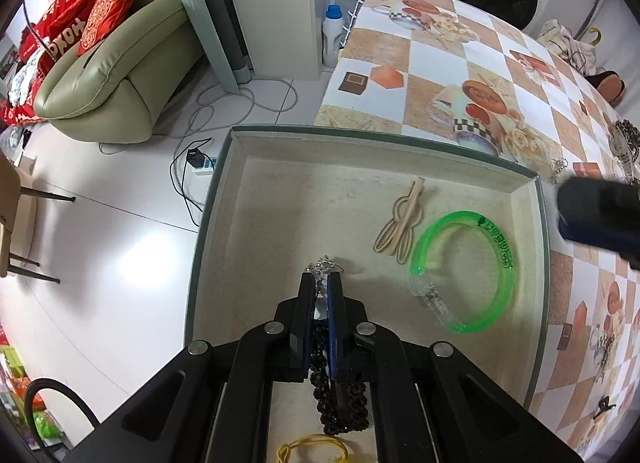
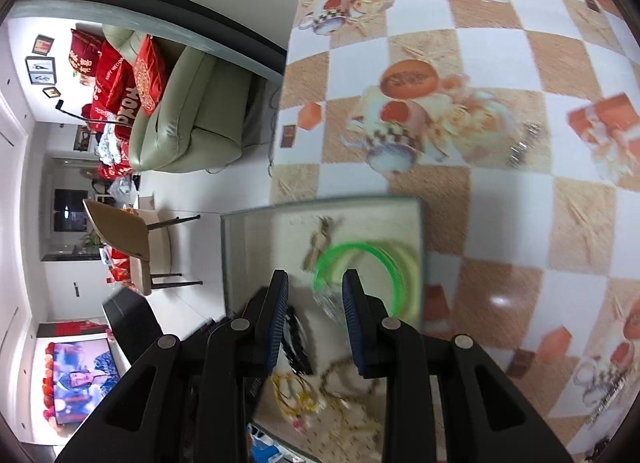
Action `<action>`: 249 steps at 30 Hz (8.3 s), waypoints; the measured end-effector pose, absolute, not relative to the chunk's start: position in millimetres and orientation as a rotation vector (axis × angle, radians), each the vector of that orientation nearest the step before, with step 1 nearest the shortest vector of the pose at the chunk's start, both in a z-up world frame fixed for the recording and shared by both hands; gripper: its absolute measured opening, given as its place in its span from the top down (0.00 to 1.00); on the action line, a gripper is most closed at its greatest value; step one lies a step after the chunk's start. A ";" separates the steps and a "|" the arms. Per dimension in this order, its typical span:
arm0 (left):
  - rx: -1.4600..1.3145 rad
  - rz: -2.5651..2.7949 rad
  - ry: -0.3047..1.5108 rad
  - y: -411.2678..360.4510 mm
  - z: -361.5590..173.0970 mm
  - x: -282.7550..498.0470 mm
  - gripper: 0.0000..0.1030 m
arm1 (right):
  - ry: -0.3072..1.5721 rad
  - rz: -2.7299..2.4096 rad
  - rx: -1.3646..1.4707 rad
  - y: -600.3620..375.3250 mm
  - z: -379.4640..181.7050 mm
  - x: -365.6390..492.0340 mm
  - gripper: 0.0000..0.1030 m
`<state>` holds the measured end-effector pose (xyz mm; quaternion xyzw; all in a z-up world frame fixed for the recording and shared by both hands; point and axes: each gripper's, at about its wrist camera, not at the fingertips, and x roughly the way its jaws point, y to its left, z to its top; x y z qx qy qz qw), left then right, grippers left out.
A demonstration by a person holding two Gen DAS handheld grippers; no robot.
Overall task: Organize jewelry
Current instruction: 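Carry the beaded keychain and tan hair clip into the tray and release both, then move both tools back over the remaining jewelry on the table, then grasp the silver star hair clip with the left tool while the right tool grasps the black claw clip, then carry the silver star clip and black claw clip into the tray and release both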
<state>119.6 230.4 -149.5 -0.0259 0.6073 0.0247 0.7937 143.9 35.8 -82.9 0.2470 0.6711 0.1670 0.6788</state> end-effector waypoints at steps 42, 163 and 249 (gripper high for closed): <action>0.157 -0.020 1.238 142.9 -80.6 60.5 0.00 | 1.449 0.086 0.541 -139.7 -38.5 3.3 0.16; -0.037 -0.266 1.271 96.4 -63.4 21.7 0.79 | 1.485 0.114 0.317 -99.8 -27.7 -7.0 0.82; -0.093 0.139 1.345 242.9 -148.0 58.6 0.79 | 1.574 0.353 0.085 91.8 -124.7 120.8 0.58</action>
